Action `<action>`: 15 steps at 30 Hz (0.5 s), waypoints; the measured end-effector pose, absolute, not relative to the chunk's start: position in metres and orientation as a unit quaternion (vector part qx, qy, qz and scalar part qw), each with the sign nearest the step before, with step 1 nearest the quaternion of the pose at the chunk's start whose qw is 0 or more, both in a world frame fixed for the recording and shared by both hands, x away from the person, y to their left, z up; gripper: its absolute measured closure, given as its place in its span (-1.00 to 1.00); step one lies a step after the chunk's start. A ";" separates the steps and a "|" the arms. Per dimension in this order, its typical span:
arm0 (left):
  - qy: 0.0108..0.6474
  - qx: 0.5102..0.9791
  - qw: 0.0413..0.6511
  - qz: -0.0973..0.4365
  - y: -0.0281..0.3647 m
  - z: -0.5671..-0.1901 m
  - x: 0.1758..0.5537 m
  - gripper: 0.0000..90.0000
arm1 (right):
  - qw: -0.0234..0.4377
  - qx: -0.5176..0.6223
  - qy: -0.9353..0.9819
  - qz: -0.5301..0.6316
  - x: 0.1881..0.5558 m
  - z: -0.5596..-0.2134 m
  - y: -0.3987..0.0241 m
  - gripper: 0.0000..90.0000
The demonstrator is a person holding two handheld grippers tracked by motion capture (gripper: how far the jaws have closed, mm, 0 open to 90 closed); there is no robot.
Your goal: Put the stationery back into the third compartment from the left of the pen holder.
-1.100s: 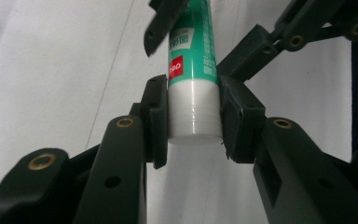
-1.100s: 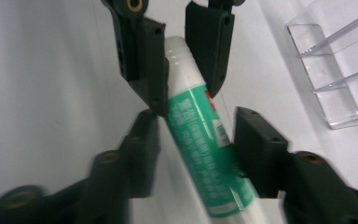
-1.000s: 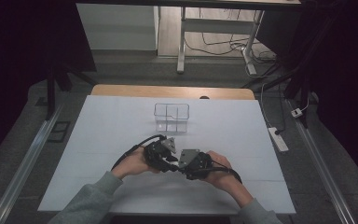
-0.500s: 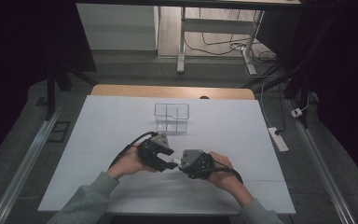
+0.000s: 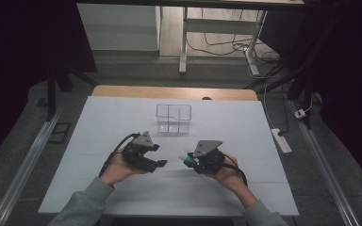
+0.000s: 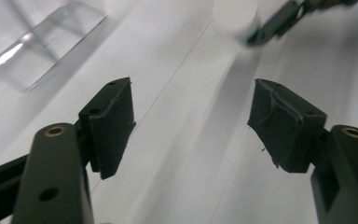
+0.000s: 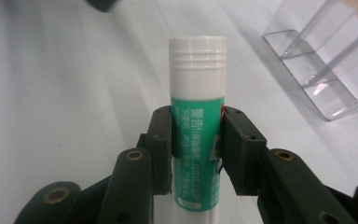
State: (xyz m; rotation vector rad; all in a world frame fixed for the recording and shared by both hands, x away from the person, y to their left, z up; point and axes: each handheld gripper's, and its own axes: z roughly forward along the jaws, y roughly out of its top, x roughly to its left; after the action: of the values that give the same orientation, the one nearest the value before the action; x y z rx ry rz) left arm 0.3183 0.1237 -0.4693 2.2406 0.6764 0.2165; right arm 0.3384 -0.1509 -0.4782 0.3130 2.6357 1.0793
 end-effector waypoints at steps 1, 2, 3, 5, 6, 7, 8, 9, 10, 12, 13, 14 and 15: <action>0.271 0.878 0.383 0.090 0.128 -0.470 0.316 -0.34 | 0.137 0.111 0.909 0.377 0.340 -0.478 -0.153 0.44; 0.277 0.877 0.382 0.093 0.133 -0.471 0.314 -0.35 | 0.137 0.117 0.907 0.381 0.340 -0.477 -0.154 0.44; 0.282 0.875 0.381 0.097 0.138 -0.473 0.312 -0.35 | 0.135 0.122 0.904 0.387 0.341 -0.477 -0.155 0.44; 0.297 0.872 0.376 0.103 0.147 -0.477 0.308 -0.36 | 0.135 0.131 0.900 0.394 0.343 -0.476 -0.158 0.44; 0.306 0.869 0.376 0.103 0.152 -0.479 0.306 -0.37 | 0.137 0.135 0.899 0.394 0.343 -0.475 -0.159 0.44; 0.312 0.867 0.374 0.104 0.156 -0.481 0.304 -0.37 | 0.135 0.139 0.897 0.397 0.344 -0.475 -0.160 0.44; 0.320 0.864 0.373 0.108 0.160 -0.484 0.302 -0.37 | 0.135 0.143 0.895 0.400 0.344 -0.475 -0.161 0.44; 0.325 0.862 0.371 0.114 0.164 -0.486 0.299 -0.37 | 0.136 0.146 0.894 0.402 0.345 -0.475 -0.162 0.44; 0.330 0.861 0.370 0.118 0.168 -0.487 0.297 -0.37 | 0.137 0.151 0.892 0.404 0.346 -0.475 -0.163 0.44; 0.338 0.857 0.368 0.123 0.175 -0.490 0.293 -0.38 | 0.137 0.158 0.890 0.406 0.347 -0.475 -0.165 0.44; 0.342 0.856 0.366 0.128 0.179 -0.492 0.291 -0.39 | 0.140 0.159 0.890 0.404 0.347 -0.474 -0.165 0.44; 0.343 0.856 0.366 0.128 0.181 -0.493 0.290 -0.39 | 0.141 0.163 0.889 0.405 0.347 -0.474 -0.166 0.44; 0.346 0.854 0.365 0.130 0.184 -0.495 0.288 -0.39 | 0.141 0.164 0.887 0.407 0.347 -0.474 -0.166 0.44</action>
State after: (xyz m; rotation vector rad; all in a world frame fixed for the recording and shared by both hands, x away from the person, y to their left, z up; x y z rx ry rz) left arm 0.2881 0.1838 -0.4946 2.1972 0.8904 0.3332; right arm 0.3471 -0.1660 -0.4741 0.4743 2.5620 1.1742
